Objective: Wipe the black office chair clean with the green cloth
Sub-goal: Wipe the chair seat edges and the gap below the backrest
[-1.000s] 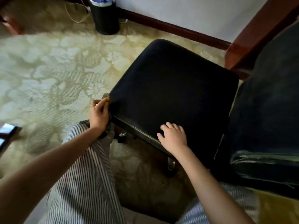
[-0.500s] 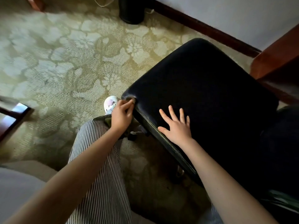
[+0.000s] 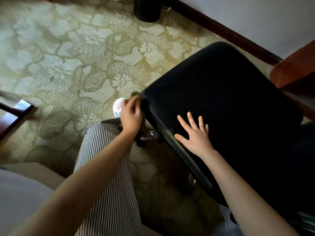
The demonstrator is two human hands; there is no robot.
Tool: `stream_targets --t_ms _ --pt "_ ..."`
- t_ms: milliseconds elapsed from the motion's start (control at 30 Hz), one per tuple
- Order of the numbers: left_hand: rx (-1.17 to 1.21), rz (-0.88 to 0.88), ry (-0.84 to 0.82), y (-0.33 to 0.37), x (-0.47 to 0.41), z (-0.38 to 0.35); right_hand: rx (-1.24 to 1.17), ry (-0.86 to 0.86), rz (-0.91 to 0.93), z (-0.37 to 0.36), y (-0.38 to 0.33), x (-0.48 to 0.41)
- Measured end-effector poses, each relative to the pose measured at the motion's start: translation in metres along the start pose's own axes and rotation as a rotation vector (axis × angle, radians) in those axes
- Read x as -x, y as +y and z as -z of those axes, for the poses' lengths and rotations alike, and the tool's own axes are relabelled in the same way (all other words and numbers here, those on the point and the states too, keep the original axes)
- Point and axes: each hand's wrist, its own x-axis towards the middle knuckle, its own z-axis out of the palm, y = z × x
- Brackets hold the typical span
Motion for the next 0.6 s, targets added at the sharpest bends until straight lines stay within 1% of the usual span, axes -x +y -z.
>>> stream_targets --t_ms 33,67,167,267,400,533,600 --pt "0.045 0.135 0.035 -0.002 -0.014 0.001 0.001 -0.001 -0.002 0.000 0.000 0.000" --pt "0.070 0.216 0.036 -0.005 -0.026 0.000 0.000 0.001 -0.003 0.000 0.000 0.000" --pt "0.157 0.305 -0.099 -0.015 -0.045 -0.012 -0.013 0.006 -0.005 -0.002 0.000 -0.001" --pt "0.264 0.348 -0.142 -0.021 -0.047 -0.018 -0.020 0.007 -0.011 -0.002 0.000 -0.003" --pt "0.239 0.229 -0.152 -0.024 -0.028 -0.017 -0.012 0.015 -0.016 -0.004 -0.001 -0.005" --pt "0.192 0.008 -0.136 -0.021 0.013 -0.027 0.003 0.014 -0.017 -0.004 -0.002 -0.006" --pt "0.147 -0.110 -0.154 -0.022 0.029 -0.030 0.001 0.012 -0.017 -0.003 -0.003 -0.007"
